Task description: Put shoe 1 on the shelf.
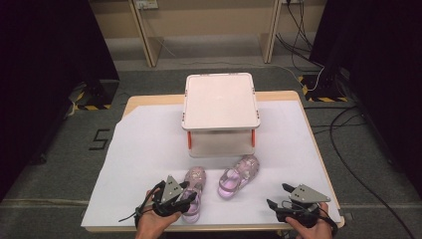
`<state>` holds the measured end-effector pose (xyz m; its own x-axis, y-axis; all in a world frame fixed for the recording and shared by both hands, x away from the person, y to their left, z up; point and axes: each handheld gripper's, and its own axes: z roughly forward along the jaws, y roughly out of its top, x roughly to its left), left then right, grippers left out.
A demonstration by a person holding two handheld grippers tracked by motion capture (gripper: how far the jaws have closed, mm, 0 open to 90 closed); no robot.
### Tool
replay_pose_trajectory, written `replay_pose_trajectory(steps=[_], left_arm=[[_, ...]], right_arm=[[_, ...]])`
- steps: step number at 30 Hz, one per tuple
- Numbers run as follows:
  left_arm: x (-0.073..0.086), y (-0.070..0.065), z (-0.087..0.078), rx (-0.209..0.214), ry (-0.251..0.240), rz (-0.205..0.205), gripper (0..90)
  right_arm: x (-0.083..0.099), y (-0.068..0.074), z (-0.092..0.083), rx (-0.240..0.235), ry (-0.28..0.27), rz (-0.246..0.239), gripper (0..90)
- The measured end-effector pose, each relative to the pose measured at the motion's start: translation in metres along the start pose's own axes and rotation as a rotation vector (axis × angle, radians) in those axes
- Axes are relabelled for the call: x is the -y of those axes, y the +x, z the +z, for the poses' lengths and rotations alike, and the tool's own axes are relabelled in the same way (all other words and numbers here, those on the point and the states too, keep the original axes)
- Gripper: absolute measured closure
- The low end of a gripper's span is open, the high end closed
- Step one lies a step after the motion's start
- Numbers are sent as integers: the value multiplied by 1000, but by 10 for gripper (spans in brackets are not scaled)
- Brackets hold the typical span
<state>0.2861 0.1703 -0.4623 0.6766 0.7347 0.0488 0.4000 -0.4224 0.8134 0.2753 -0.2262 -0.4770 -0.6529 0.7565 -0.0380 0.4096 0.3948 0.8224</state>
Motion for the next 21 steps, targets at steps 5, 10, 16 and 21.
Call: replay_pose_trajectory(steps=[5,10,16,21], left_arm=[[0,5,4,-10,-4,33,678],[-5,6,3,-44,-29,86,783],[-11,9,3,-42,-40,119,811],[-19,6,5,-57,-57,145,814]], right_arm=[[0,0,0,1,0,0,246],[0,0,0,1,-1,-1,246],[0,-1,-1,1,-4,-1,247],[0,-1,-1,2,-5,-1,247]])
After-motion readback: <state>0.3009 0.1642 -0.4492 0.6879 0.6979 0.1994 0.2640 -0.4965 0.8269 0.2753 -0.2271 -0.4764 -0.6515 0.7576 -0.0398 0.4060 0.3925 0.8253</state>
